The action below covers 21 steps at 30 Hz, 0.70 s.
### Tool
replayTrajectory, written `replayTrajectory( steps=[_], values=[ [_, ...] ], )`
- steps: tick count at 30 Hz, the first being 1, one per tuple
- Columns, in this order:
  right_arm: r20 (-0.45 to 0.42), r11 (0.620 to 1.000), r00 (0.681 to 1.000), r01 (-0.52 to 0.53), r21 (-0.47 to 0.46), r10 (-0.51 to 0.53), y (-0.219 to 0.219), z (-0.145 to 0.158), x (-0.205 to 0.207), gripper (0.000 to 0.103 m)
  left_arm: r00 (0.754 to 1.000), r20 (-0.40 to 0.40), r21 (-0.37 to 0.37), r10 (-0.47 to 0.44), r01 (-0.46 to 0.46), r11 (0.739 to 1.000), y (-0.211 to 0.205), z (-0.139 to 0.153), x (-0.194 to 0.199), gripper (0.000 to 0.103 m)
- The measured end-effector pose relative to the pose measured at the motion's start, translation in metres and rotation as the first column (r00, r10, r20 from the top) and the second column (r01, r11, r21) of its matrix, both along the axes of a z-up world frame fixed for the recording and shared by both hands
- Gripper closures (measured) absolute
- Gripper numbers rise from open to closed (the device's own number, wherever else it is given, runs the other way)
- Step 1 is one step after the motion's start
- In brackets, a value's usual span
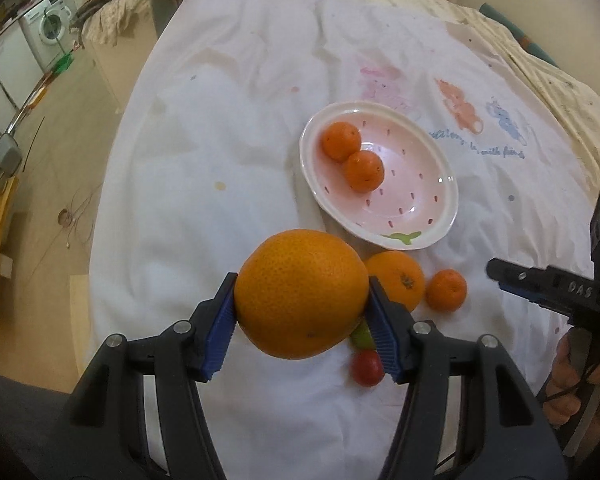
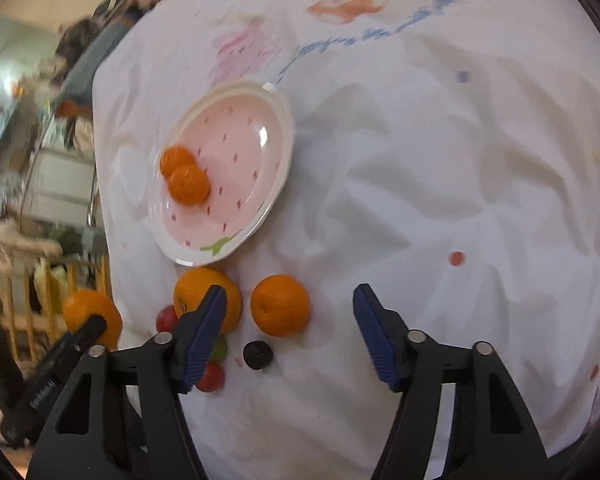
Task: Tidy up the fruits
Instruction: 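Grasp a tangerine with the right gripper while the left gripper holds the large orange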
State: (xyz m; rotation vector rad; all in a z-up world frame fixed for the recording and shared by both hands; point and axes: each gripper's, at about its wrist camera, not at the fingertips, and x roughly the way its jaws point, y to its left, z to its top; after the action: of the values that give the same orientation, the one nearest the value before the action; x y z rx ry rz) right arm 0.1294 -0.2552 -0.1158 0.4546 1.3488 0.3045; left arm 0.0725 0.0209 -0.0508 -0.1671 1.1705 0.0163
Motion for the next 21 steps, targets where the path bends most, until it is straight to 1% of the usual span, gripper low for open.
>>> replayTrajectory(
  steps=[3,4,7,12,17,18,19,21],
  values=[
    [-0.010,0.996,0.997,-0.072,-0.053,0.072,0.020,-0.008,0.002,0.041,1.000,-0.023,-0.007,0.002,-0.002,1.000,-0.001,-0.006,0.004,0.046],
    [-0.013,0.992,0.995,-0.100,-0.075,0.099,0.027,-0.011,0.002,0.043,1.000,-0.031,-0.009,0.001,-0.001,1.000,-0.001,-0.008,0.005,0.046],
    [-0.025,0.976,0.986,-0.167,-0.141,0.166,0.042,-0.019,0.001,0.045,0.999,-0.046,-0.008,0.001,-0.001,1.000,-0.003,-0.011,0.006,0.046],
    [-0.037,0.951,0.975,-0.222,-0.217,0.220,0.055,-0.029,-0.002,0.048,0.998,-0.055,-0.008,0.004,-0.004,1.000,-0.004,-0.015,0.009,0.046],
    [-0.028,0.945,0.972,-0.233,-0.230,0.232,0.060,-0.030,-0.002,0.048,0.999,-0.043,0.030,-0.005,0.006,1.000,-0.007,-0.017,0.009,0.046],
    [-0.026,0.944,0.972,-0.235,-0.232,0.235,0.060,-0.029,-0.003,0.052,0.999,-0.041,0.039,-0.004,0.006,0.999,-0.007,-0.018,0.008,0.046],
    [-0.024,0.945,0.969,-0.243,-0.217,0.244,0.061,-0.028,-0.004,0.058,0.999,-0.041,0.044,-0.004,0.005,0.999,-0.007,-0.019,0.008,0.046],
    [-0.017,0.940,0.967,-0.251,-0.230,0.254,0.063,-0.026,-0.004,0.058,0.999,-0.042,0.050,0.001,0.001,0.999,-0.004,-0.021,0.008,0.046]
  ],
)
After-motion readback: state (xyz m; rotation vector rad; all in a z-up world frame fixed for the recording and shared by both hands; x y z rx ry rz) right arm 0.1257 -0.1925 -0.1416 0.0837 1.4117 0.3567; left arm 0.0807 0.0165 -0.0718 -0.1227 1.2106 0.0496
